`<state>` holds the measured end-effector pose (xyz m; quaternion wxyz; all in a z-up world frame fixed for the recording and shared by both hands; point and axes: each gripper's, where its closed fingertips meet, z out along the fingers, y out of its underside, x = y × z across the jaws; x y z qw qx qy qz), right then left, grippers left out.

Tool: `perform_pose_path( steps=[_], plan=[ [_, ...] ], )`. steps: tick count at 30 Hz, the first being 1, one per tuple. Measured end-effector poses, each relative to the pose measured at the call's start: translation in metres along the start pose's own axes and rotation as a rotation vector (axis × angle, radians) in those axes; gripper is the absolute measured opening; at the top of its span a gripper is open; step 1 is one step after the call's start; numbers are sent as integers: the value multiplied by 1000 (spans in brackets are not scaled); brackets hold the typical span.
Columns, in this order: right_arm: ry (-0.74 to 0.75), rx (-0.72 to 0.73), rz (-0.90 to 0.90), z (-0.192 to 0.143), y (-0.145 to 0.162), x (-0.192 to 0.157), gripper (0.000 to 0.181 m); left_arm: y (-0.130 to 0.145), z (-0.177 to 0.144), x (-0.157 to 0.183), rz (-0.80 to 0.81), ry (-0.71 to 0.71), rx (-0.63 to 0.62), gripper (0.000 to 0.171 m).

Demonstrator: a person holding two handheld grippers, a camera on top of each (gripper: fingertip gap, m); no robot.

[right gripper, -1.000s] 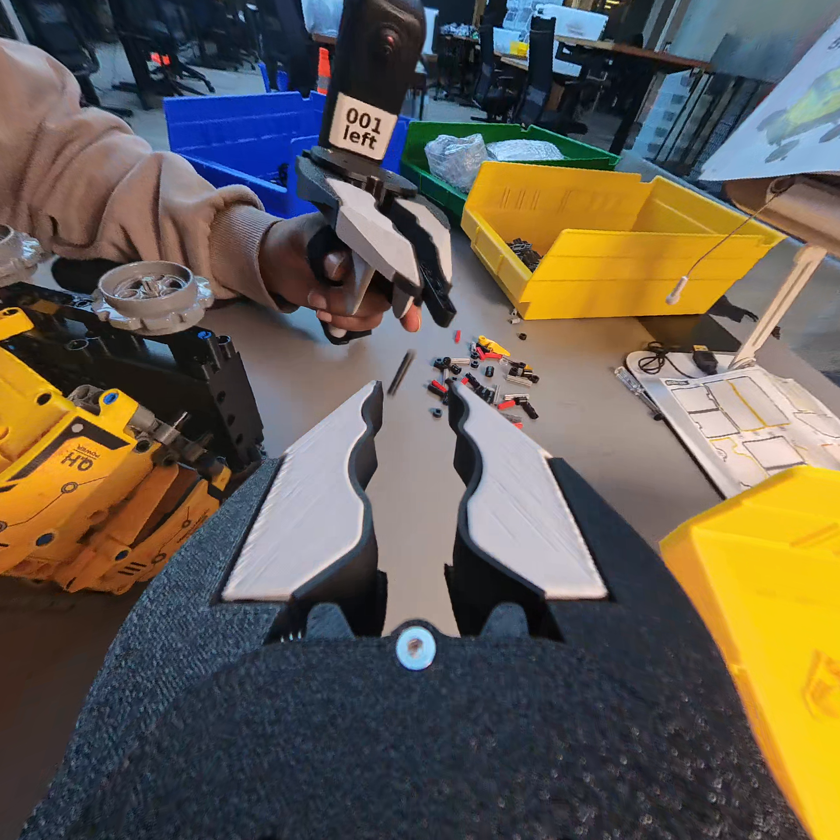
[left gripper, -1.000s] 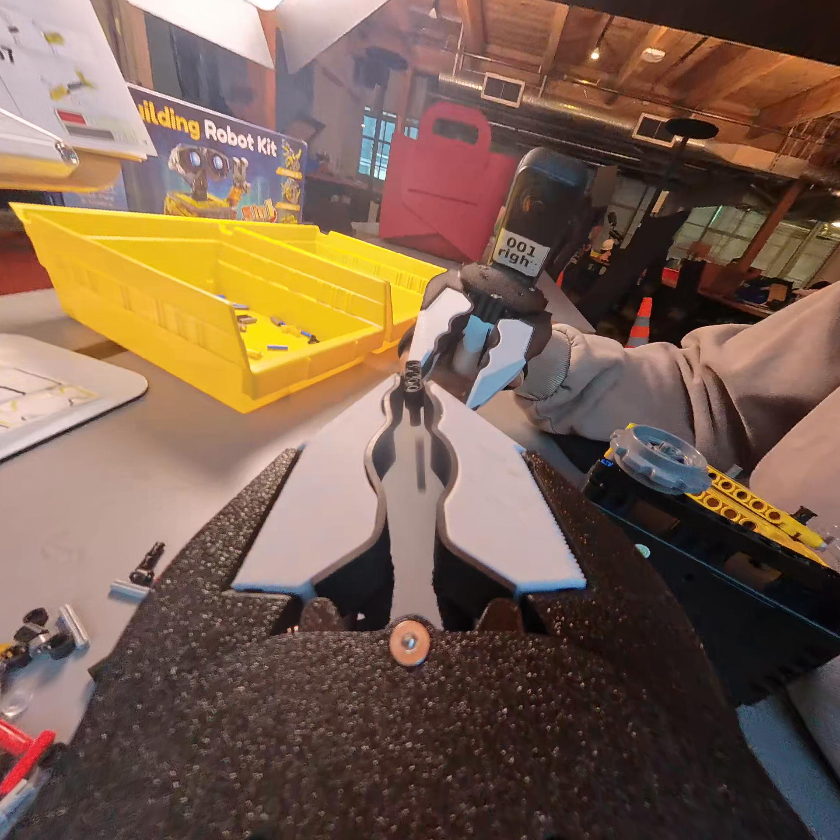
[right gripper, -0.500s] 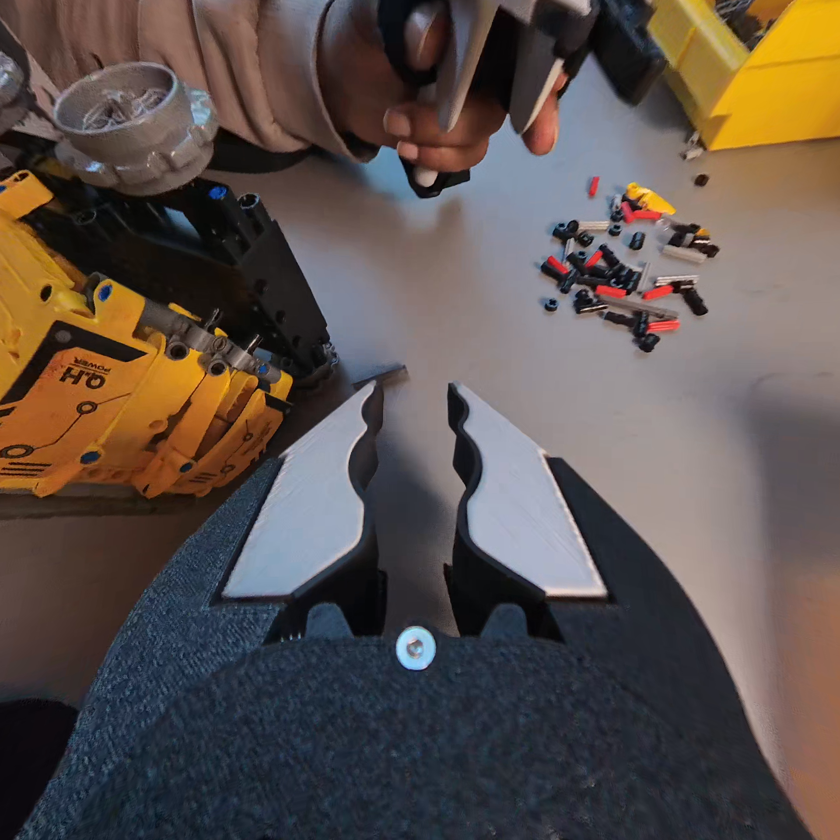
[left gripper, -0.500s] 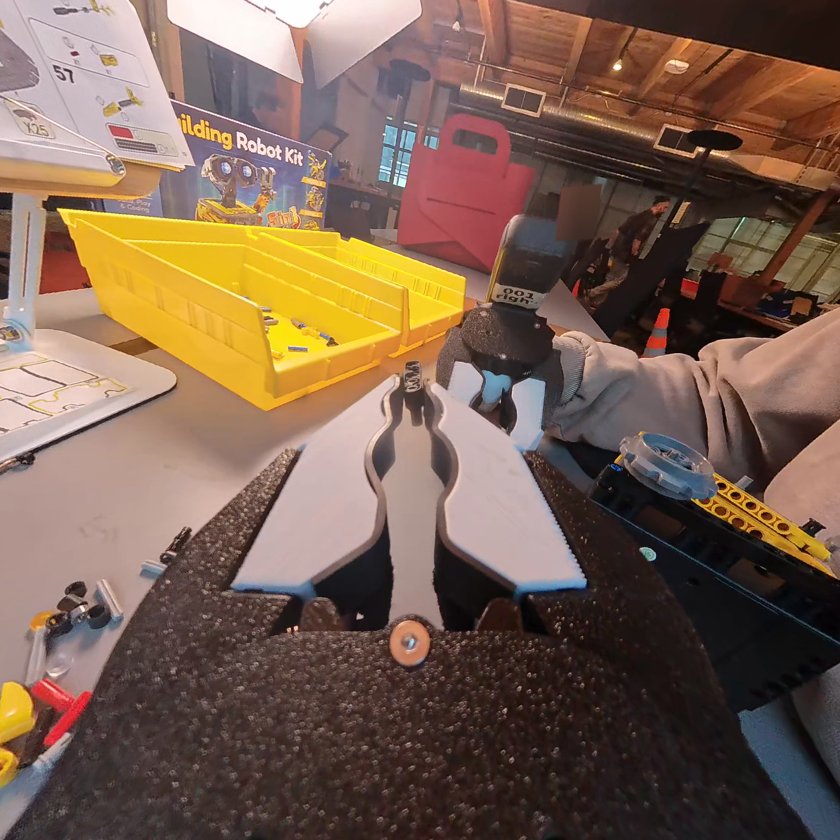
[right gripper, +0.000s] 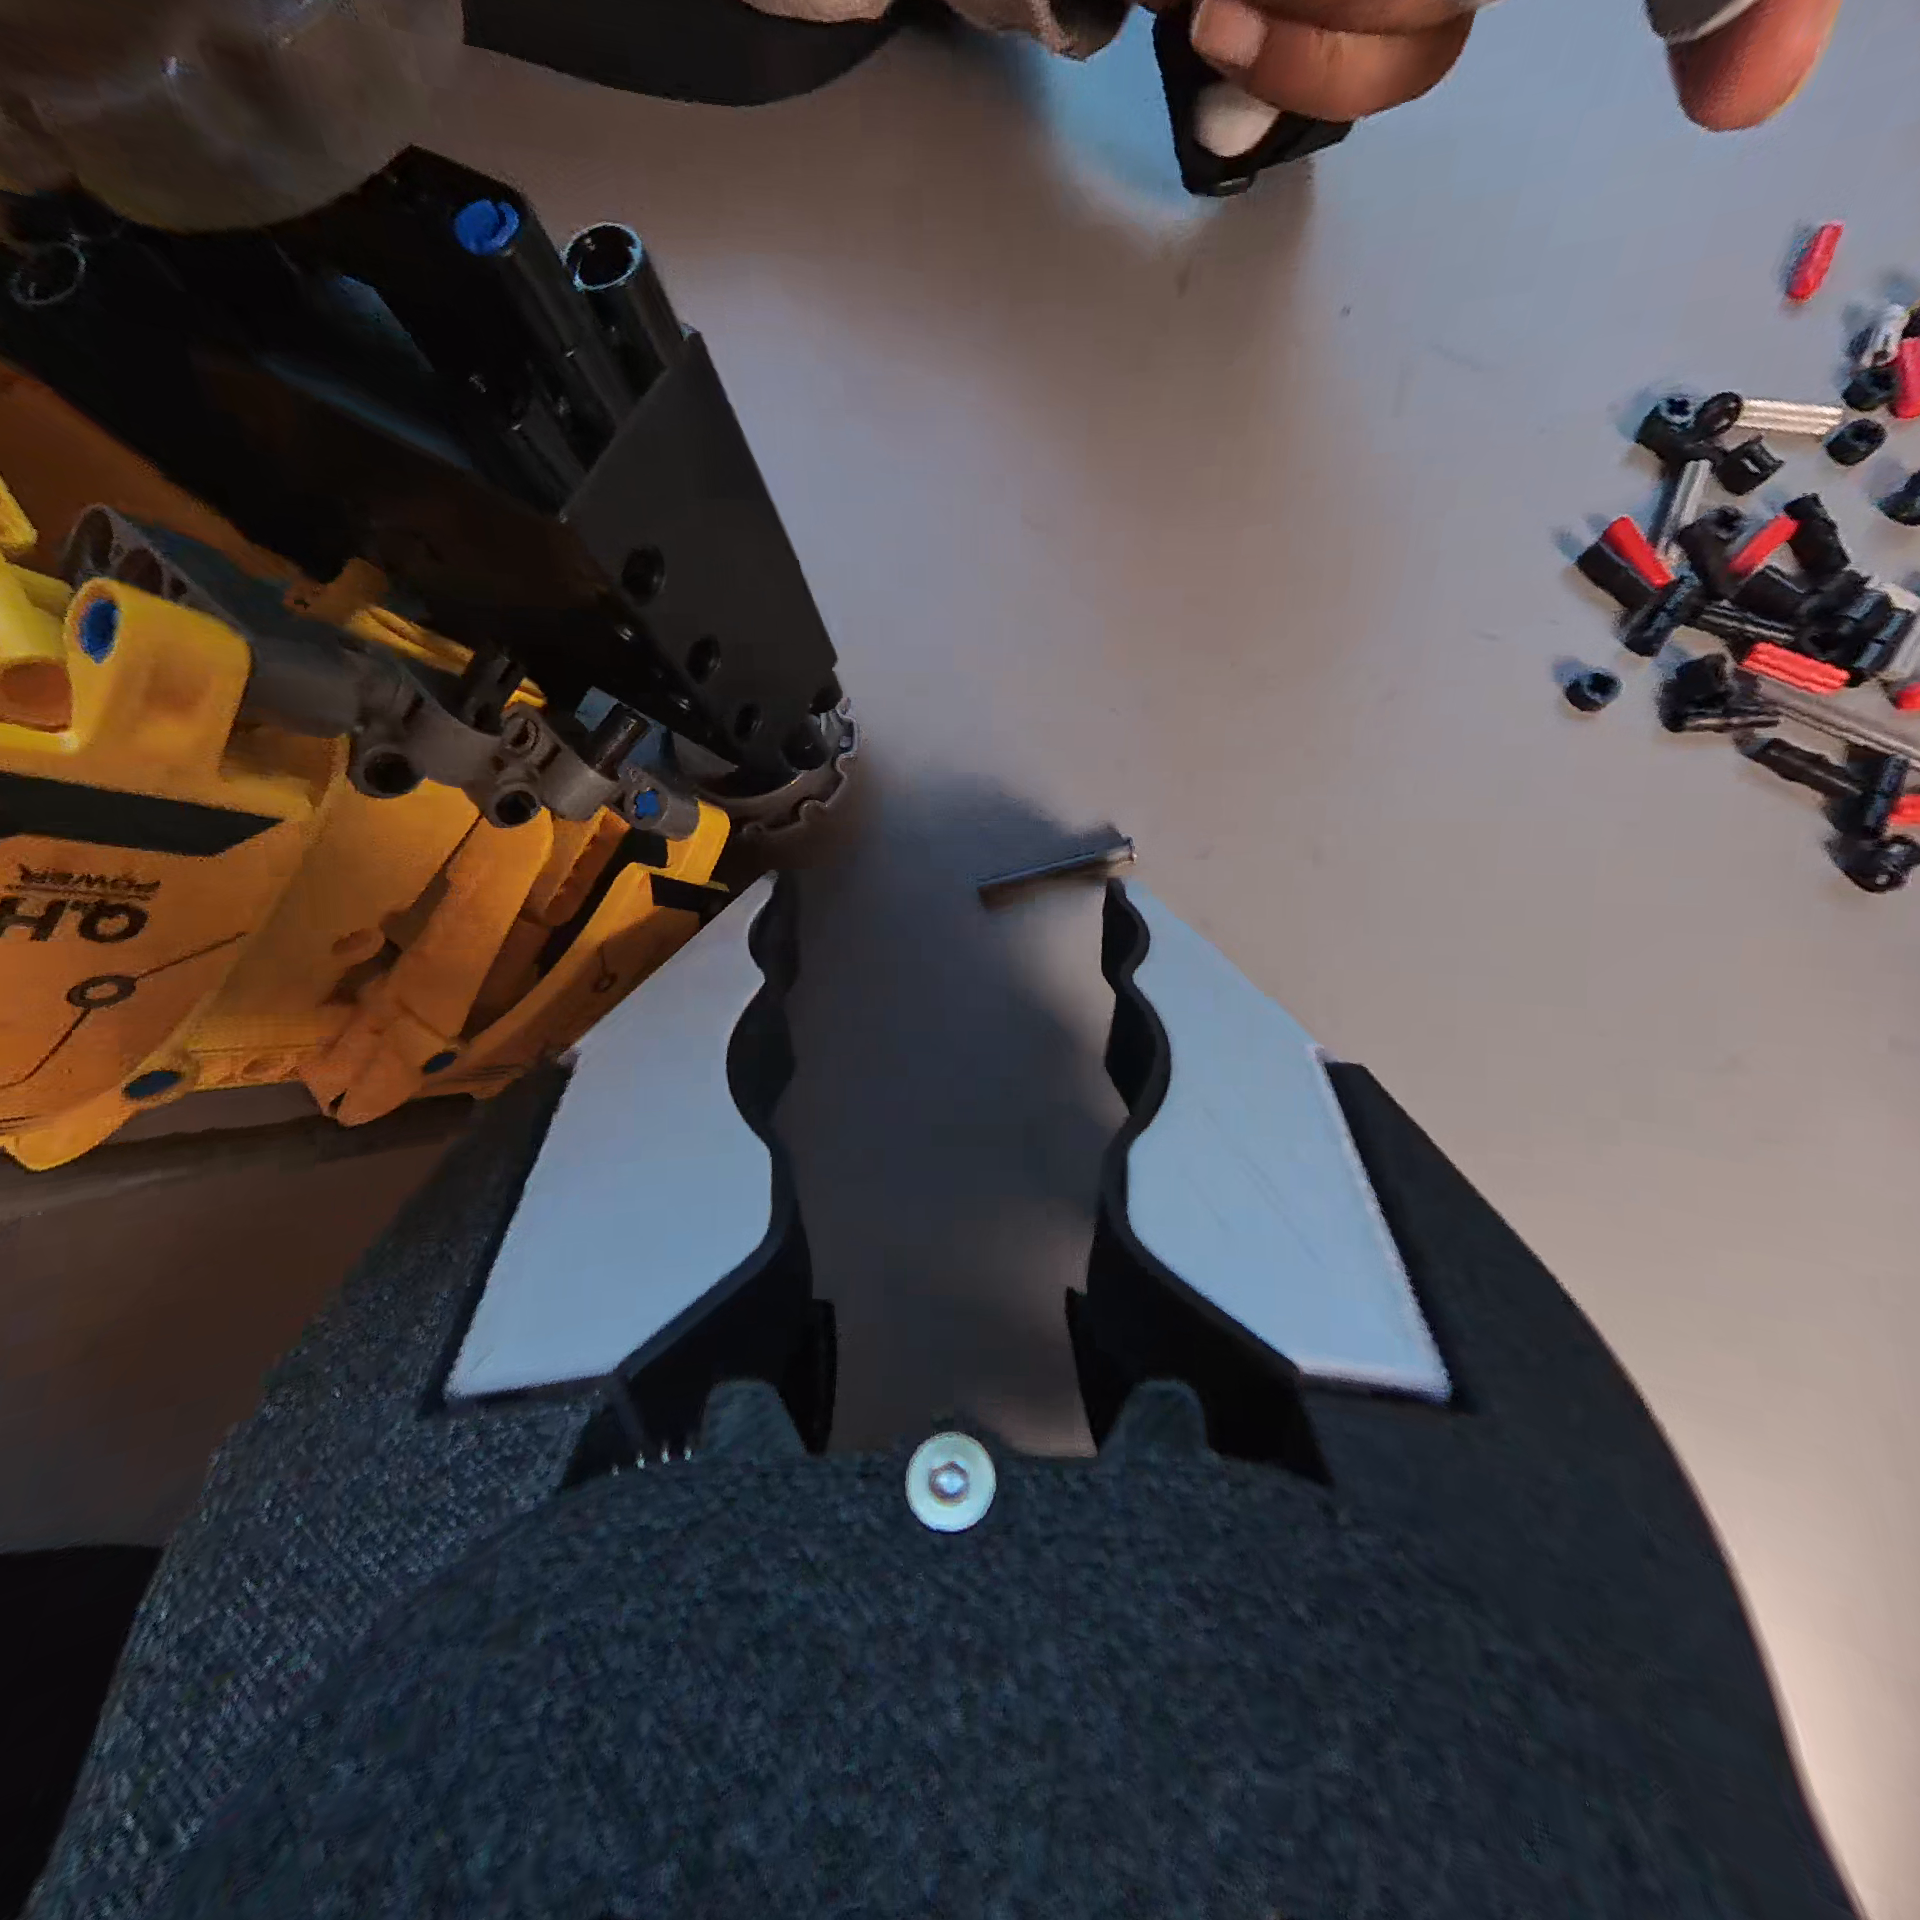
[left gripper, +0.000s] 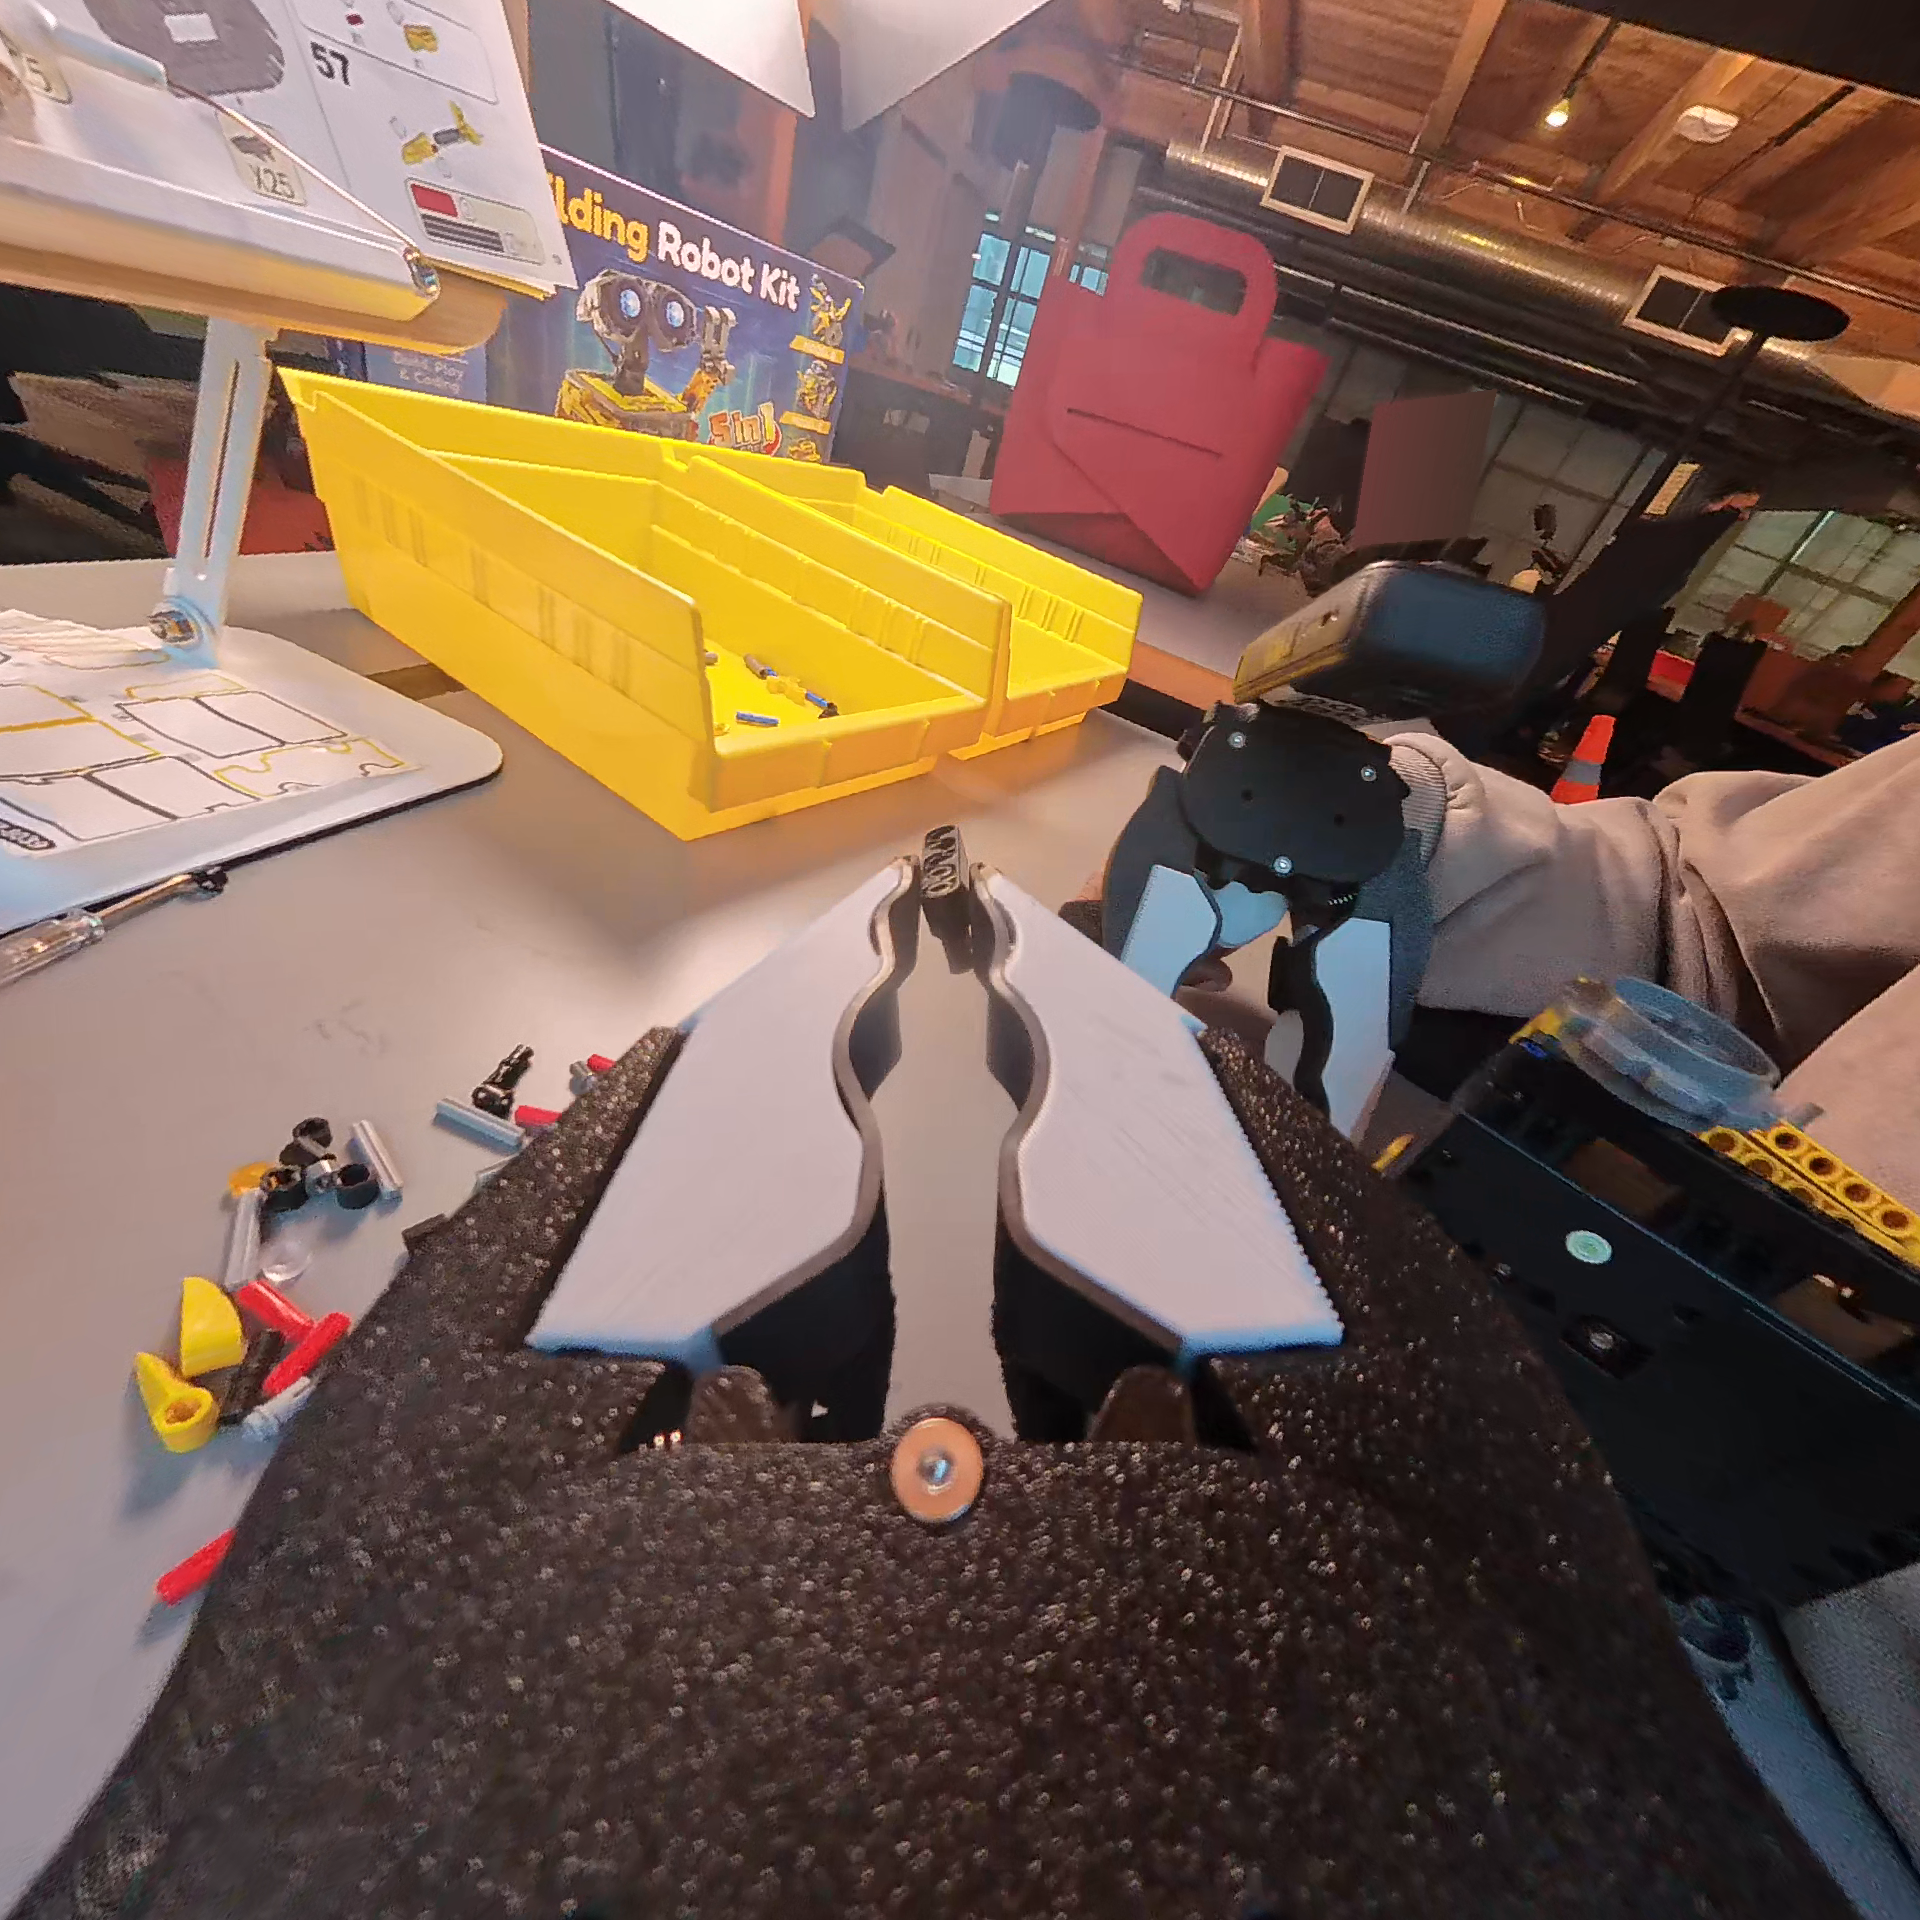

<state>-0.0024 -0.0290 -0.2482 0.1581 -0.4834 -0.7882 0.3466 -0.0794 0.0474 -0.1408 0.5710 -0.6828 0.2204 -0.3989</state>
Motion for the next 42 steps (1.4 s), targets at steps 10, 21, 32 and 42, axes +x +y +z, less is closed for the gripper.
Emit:
perform_pose_path(
  steps=[10,21,32,42],
  plan=[
    [142,-19,11,5,-2,24,35,9,3,-6,1,-14,-40,9],
    [217,-80,174,-10,12,45,1,13,1,-8,10,-26,-65,9],
    [1111,198,349,-239,23,194,2,18,3,-12,4,-42,-84,9],
    [1328,159,493,-307,69,262,22,25,5,-6,21,-33,-125,9]
  ],
)
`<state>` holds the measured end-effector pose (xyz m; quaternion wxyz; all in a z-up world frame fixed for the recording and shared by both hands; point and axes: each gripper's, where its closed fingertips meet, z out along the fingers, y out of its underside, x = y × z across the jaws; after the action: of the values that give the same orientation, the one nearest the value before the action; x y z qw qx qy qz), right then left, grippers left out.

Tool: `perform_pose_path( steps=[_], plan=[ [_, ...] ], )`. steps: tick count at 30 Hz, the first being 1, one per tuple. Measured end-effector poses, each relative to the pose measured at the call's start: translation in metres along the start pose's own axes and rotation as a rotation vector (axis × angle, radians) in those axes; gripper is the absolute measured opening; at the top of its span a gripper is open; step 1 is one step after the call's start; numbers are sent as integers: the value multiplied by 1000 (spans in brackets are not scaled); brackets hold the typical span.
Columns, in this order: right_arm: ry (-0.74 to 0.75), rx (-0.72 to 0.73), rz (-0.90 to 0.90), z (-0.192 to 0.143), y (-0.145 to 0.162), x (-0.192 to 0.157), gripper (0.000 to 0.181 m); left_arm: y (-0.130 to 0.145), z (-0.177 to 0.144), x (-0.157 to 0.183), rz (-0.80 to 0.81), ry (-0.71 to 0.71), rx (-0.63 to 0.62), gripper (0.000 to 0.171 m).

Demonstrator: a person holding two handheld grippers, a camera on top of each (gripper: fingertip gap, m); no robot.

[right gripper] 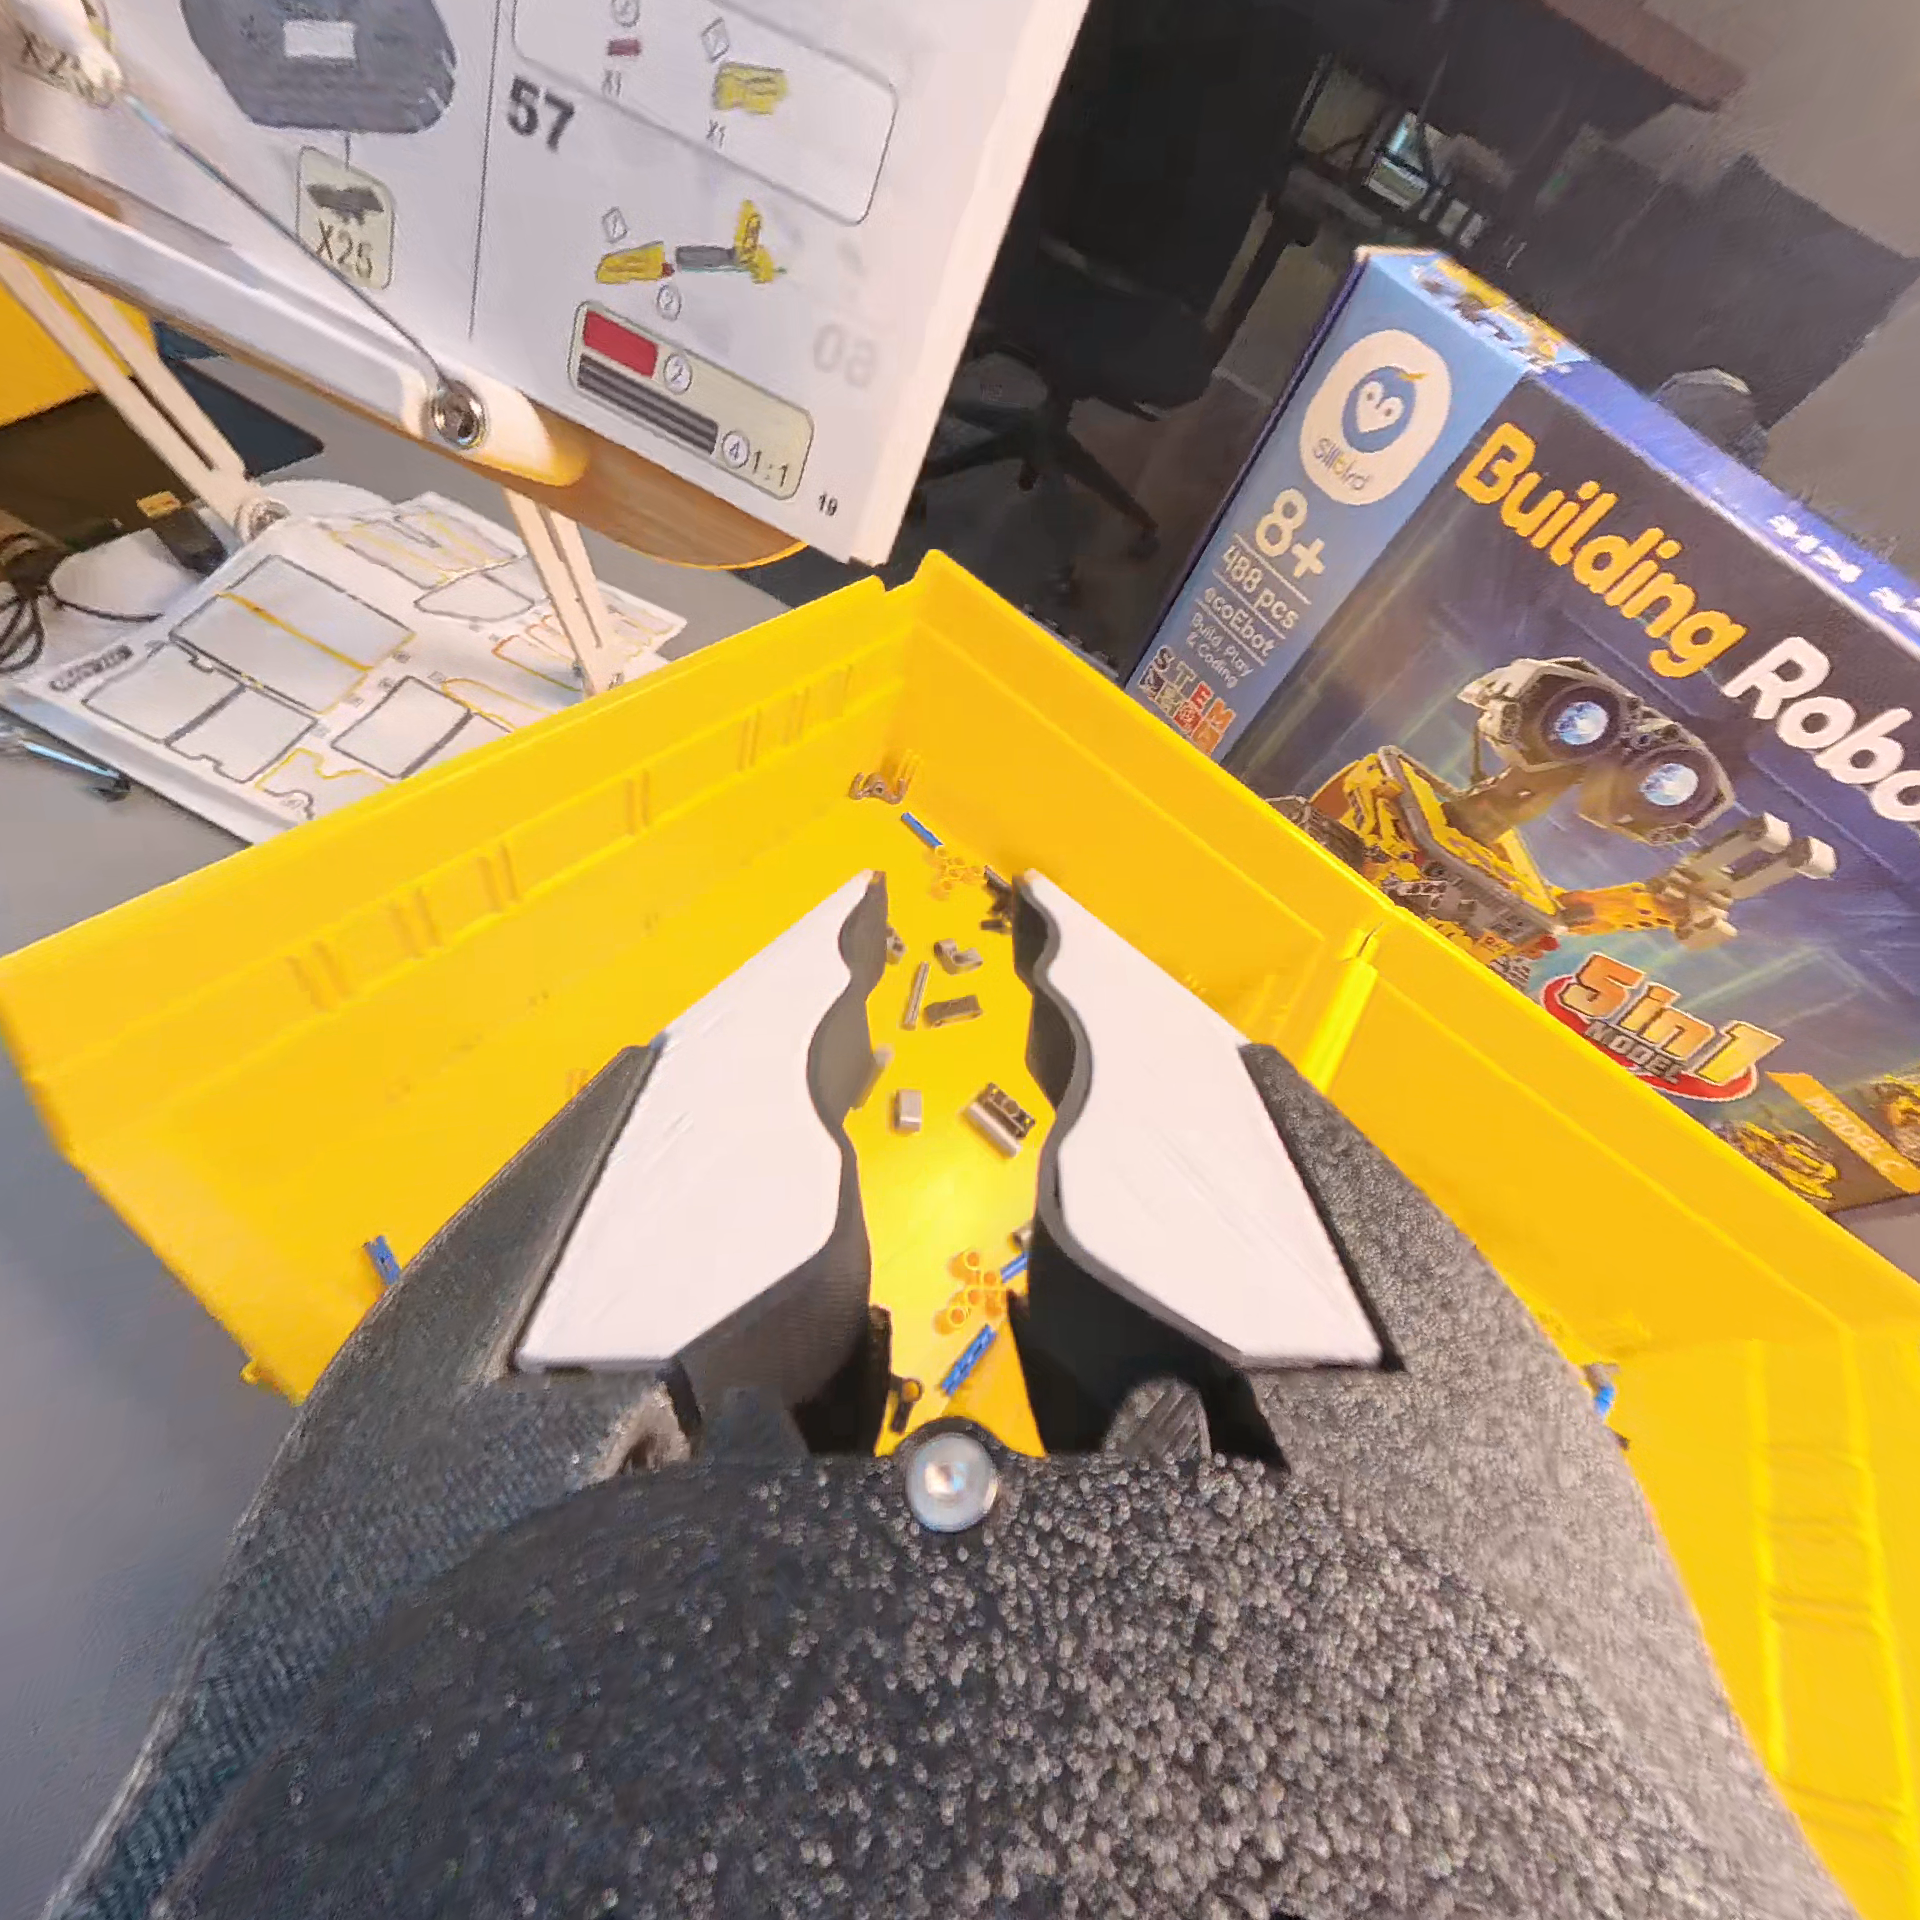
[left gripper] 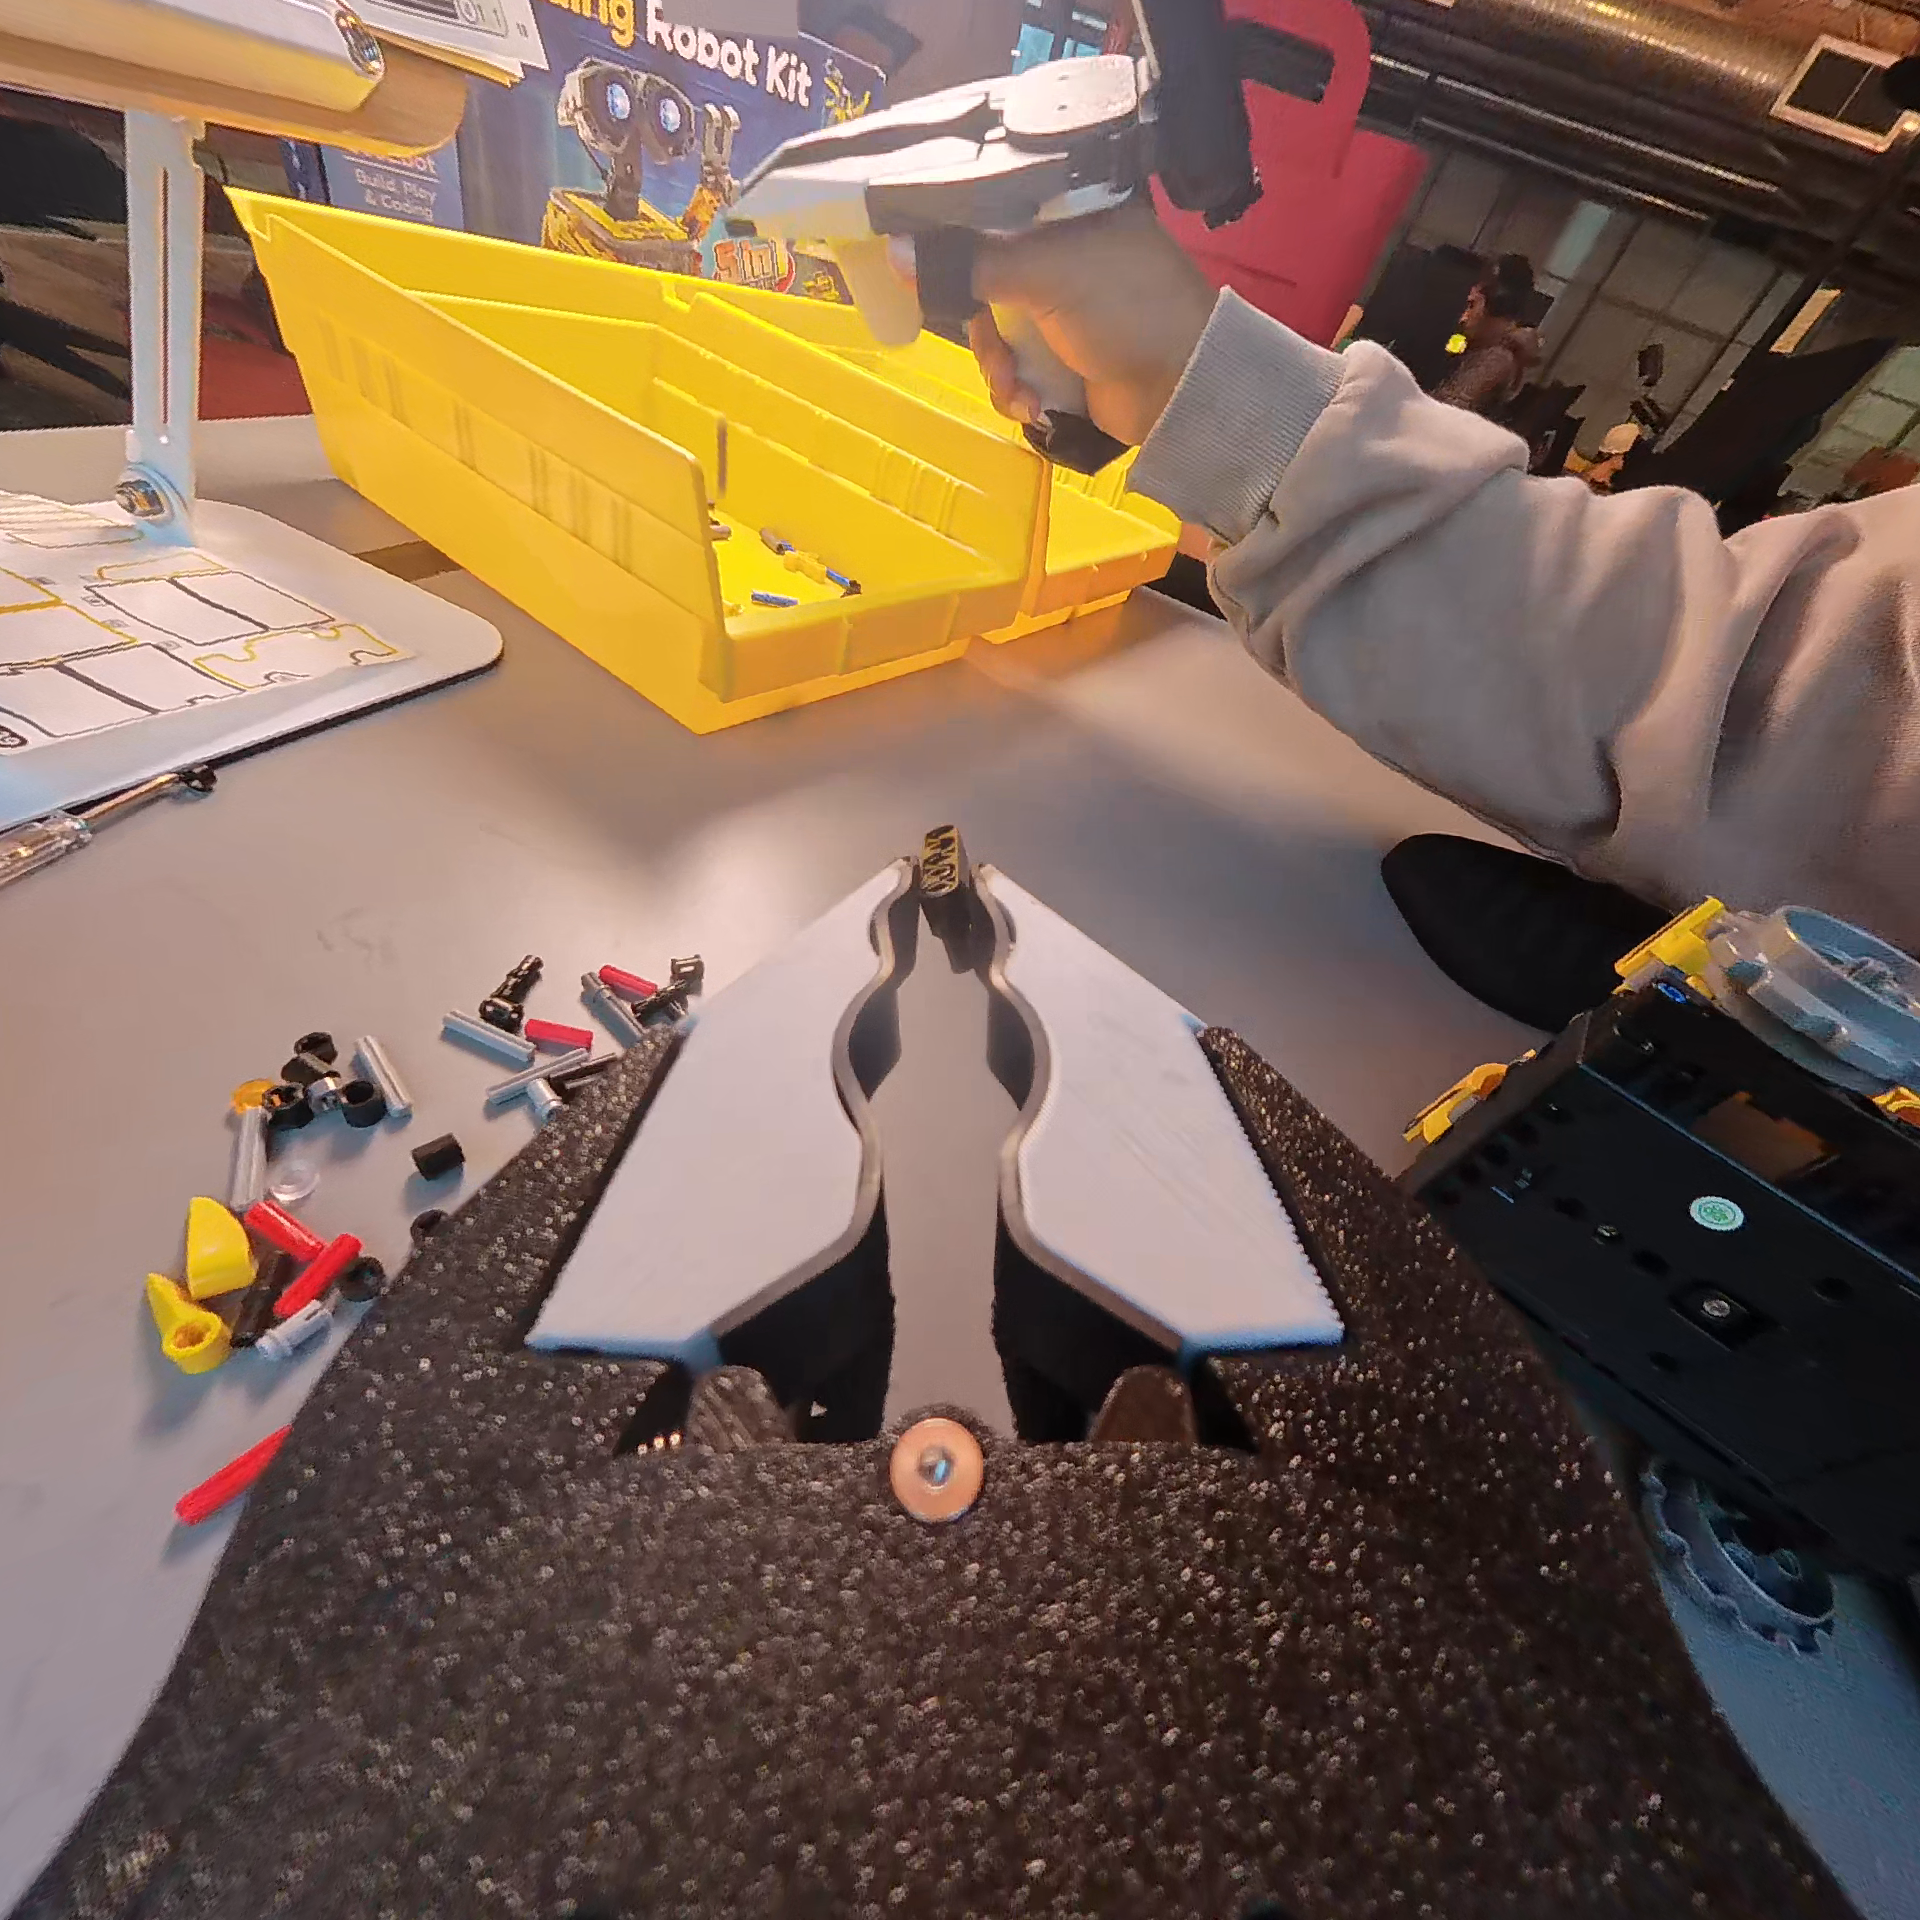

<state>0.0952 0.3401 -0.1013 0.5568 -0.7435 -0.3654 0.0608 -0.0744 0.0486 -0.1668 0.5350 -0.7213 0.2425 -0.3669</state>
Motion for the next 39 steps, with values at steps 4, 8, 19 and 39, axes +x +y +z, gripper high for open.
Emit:
perform_pose_path(
  steps=[4,8,19,39],
  plan=[
    [-47,169,98,-25,-23,-8,23,-1,0,4,-1,17,6,9],
    [-469,310,198,-73,-40,-99,23,-4,1,14,0,65,29,9],
    [-1217,252,111,-169,7,-317,8,-14,0,59,144,212,91,7],
    [-1683,179,815,-203,-19,-303,5,-34,-16,75,137,312,198,21]
  ],
)
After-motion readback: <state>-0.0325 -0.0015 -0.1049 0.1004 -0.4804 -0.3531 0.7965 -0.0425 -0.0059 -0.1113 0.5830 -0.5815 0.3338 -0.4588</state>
